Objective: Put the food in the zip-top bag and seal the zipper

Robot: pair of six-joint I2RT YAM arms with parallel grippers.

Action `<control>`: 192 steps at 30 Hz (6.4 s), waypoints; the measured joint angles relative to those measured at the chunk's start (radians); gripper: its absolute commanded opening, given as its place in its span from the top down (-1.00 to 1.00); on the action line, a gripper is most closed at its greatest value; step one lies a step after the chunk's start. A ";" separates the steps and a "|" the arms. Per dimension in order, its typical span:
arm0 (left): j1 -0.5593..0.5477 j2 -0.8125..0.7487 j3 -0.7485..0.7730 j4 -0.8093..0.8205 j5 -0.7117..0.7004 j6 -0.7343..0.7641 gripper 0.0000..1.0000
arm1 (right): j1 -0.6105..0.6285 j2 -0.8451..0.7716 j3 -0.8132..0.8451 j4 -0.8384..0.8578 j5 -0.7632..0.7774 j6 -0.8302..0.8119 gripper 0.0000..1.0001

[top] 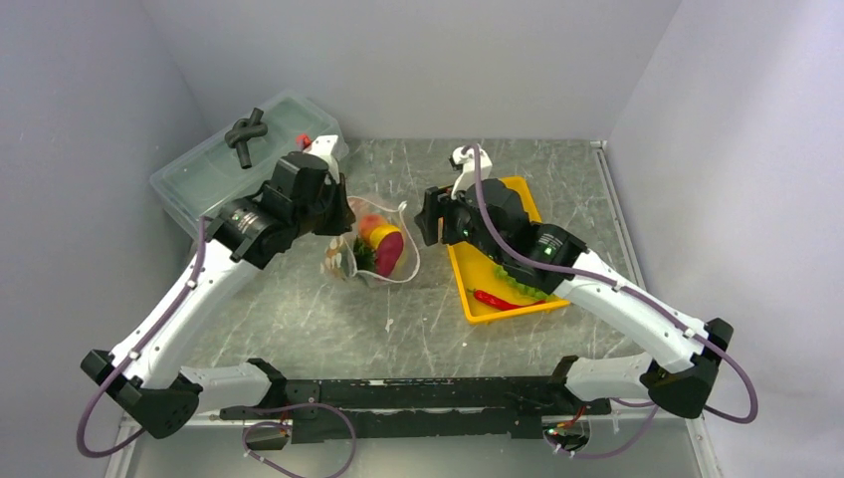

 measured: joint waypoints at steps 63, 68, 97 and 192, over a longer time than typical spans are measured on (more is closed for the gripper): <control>0.022 -0.066 -0.213 0.093 0.154 0.053 1.00 | -0.468 0.159 -0.433 -0.110 0.130 0.158 -1.00; 0.022 -0.074 -0.213 0.091 0.150 0.057 1.00 | -0.484 0.217 -0.434 -0.078 0.101 0.133 -1.00; 0.022 -0.075 -0.213 0.092 0.157 0.079 1.00 | -0.497 0.127 -0.520 -0.235 0.192 0.767 -0.99; 0.023 -0.118 -0.227 0.054 0.158 0.077 1.00 | -0.602 0.433 -0.422 0.252 -0.048 -0.012 -0.65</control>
